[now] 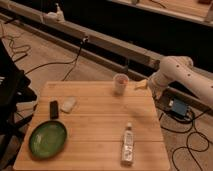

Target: Place the bottle in the ceramic bowl

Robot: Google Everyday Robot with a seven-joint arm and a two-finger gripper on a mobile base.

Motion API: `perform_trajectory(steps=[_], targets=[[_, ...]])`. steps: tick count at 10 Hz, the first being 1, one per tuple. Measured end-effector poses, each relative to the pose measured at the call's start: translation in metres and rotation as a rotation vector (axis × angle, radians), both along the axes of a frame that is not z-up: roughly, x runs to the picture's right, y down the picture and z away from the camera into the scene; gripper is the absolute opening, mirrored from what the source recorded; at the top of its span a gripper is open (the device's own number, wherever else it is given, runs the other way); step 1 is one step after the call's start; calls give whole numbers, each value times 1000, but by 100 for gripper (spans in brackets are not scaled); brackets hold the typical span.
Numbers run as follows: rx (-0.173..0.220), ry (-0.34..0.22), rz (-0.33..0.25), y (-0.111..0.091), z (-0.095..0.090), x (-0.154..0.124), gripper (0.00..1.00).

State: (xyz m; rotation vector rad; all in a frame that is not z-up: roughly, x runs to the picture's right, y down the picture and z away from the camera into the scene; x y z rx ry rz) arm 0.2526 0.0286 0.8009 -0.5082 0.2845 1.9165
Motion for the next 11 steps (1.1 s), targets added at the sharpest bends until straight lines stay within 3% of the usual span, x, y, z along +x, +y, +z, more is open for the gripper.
perform_trajectory(steps=[7, 9, 11], targets=[[0, 1, -1, 0, 0, 0, 80], [-11, -2, -57, 4, -6, -4, 80], [-56, -43, -124, 23, -10, -17, 80]])
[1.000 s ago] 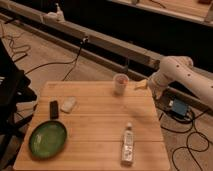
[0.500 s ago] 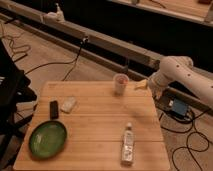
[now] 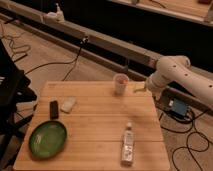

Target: Place the bottle in the ceramic bowl

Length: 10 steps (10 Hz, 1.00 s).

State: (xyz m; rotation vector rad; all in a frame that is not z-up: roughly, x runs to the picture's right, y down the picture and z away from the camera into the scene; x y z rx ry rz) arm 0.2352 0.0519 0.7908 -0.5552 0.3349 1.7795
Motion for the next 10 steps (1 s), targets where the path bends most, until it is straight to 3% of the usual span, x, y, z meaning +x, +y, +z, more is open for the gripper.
perform_trajectory(steps=[5, 8, 10], targets=[[-154, -141, -102, 79, 0, -32, 80], [-250, -173, -155, 137, -1, -34, 80], [-281, -187, -210, 159, -4, -33, 80]])
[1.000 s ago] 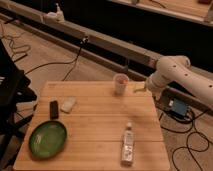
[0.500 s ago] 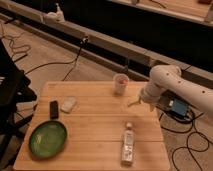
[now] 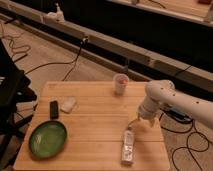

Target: Place the bottle in the ceramic bowl

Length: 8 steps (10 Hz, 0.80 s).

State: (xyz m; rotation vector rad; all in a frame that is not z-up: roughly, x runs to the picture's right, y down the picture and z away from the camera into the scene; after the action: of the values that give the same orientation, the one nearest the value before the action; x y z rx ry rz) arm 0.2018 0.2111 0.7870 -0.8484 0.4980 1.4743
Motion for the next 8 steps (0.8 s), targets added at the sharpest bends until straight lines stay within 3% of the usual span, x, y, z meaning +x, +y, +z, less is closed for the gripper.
perform_trajectory(steps=[4, 8], targets=[[-2, -1, -3, 1, 0, -1, 80], [-17, -47, -4, 5, -5, -23, 80]])
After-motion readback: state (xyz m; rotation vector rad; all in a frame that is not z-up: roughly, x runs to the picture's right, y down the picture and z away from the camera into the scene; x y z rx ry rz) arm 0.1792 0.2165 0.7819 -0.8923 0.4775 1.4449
